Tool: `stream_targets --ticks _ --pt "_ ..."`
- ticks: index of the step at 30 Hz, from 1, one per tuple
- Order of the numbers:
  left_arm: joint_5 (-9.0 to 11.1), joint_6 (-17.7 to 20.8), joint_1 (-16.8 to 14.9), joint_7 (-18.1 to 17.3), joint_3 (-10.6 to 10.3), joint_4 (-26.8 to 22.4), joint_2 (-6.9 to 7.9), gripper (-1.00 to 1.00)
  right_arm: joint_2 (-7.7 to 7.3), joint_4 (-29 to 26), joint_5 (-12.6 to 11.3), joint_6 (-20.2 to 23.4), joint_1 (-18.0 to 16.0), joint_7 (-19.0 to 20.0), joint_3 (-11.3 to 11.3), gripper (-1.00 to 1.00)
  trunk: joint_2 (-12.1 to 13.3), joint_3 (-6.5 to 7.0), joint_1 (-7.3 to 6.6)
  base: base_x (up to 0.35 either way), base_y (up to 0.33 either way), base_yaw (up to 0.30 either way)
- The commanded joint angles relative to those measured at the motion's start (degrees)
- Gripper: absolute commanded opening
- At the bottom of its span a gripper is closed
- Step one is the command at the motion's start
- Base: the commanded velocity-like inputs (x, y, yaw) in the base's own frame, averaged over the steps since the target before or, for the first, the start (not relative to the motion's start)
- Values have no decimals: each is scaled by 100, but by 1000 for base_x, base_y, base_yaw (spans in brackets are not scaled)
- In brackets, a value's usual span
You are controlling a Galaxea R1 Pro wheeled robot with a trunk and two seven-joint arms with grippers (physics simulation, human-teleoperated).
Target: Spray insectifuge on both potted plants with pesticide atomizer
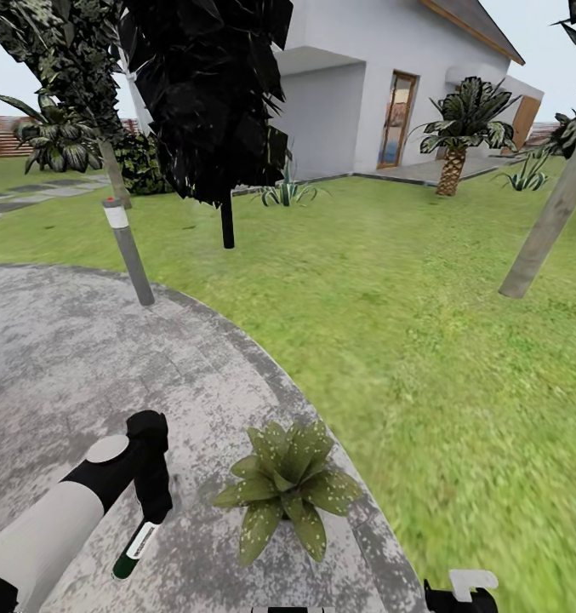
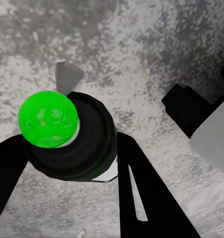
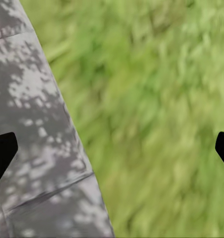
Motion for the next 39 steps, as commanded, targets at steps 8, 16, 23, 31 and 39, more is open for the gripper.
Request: stream_targets --ticks 8,16,23,31,39 --pt "-64 63 -146 -48 -63 -24 -275 -100 4 9 -60 -21 -3 -11 44 100 -2 -5 1 50 21 0" --pt "-88 47 -169 -48 -65 -21 -213 -100 4 9 -61 -21 -3 -13 44 100 -2 -5 1 -187 0 0" --pt "-109 46 -438 -48 -58 -18 -212 -100 4 9 -60 -21 -3 -11 42 100 -2 -5 1 -19 0 -14" --pt "-329 32 -571 -48 -105 -51 -296 -100 4 9 -60 -20 -3 -11 43 100 -2 7 1 0 0 -119" --pt "-1079 50 -788 -48 -96 -103 -885 -100 10 9 -67 -21 -3 -19 42 100 -2 7 1 0 0 23"
